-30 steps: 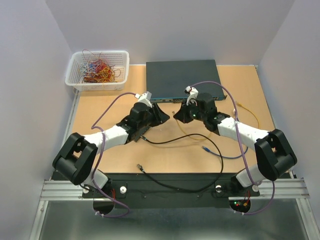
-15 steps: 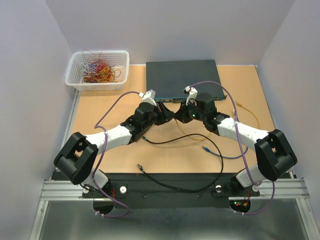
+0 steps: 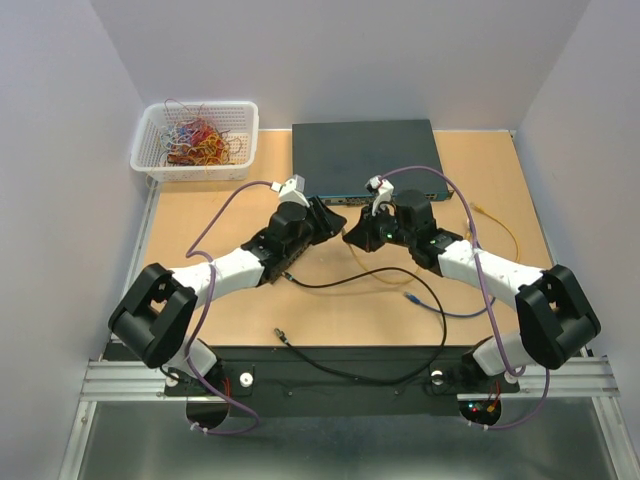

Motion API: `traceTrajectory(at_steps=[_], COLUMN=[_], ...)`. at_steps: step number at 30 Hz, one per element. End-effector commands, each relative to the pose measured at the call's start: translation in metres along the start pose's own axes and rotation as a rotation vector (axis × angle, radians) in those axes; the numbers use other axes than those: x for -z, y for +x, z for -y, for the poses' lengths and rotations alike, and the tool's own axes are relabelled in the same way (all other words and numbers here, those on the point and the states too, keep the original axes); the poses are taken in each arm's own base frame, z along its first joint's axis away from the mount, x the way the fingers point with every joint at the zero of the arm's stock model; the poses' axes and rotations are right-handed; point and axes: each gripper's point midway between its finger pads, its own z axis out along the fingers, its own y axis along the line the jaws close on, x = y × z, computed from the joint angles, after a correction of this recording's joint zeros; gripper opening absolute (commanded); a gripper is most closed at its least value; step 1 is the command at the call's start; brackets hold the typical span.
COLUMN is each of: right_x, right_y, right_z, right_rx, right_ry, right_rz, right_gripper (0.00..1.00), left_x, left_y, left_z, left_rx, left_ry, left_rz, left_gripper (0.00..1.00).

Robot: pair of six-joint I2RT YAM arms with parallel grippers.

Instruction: Insert the plug into the switch port

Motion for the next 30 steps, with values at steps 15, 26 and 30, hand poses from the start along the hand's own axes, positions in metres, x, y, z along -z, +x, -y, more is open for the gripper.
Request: traceTrajectory(at_steps=[15,26,30], right_x=[0.004,0.012,0.015], right_y=[-0.034,-0.049,-0.056], right_z=[-0.016,-0.019,-0.032], right_rx=[0.058,0.024,-0.003], right_ry=[-0.039,-0.03,-0.078], right_rz=[0.103,0.198,0.199], right_gripper=[0.0,0.02,0.73], left_x=[-0.012,-0.013,-0.011], left_y=[0.013,0.021,0.015], left_z=[0.038,0.035,0.039], left_rx=[-0.004,-0.004,-0.051], left_ry=[0.098,0.104,0.125], left_rz=[-0.012,-0.033,-0.012], left_gripper=[0.42,0.01,0.0])
